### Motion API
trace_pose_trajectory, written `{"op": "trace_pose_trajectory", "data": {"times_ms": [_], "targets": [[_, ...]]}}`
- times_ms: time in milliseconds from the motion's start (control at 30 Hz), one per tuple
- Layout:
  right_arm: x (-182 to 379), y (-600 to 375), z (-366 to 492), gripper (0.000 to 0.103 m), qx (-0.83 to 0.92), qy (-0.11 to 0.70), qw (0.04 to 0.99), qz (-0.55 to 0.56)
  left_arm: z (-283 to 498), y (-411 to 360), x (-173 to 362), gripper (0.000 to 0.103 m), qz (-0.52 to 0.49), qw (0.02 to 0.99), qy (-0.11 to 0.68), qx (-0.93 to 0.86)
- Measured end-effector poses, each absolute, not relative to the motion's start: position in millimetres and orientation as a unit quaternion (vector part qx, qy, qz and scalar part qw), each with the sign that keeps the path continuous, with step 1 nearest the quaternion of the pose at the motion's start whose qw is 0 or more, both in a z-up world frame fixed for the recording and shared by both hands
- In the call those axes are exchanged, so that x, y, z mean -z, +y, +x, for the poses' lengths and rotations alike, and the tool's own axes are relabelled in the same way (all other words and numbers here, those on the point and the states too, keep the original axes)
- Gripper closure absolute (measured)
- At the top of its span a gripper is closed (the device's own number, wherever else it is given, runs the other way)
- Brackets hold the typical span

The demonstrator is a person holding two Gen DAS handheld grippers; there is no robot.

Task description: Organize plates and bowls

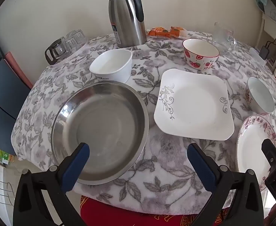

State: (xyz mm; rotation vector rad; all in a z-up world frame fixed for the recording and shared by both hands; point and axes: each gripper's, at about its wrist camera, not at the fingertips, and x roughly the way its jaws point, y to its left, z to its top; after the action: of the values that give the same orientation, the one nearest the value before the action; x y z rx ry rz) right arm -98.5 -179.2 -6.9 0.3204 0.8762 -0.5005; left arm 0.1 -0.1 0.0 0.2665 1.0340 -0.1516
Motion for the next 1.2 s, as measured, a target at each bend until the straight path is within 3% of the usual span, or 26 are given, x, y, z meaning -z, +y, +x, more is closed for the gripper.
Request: {"op": "trace_pose_trajectory", "data": {"times_ms": [1200], "targets": [[15.4,-177.6,-93.6,0.000,0.243,0.443,0.853,0.132,4.7,9.5,10.5,0.000,0.116,0.839,0.529,0.056]]}}
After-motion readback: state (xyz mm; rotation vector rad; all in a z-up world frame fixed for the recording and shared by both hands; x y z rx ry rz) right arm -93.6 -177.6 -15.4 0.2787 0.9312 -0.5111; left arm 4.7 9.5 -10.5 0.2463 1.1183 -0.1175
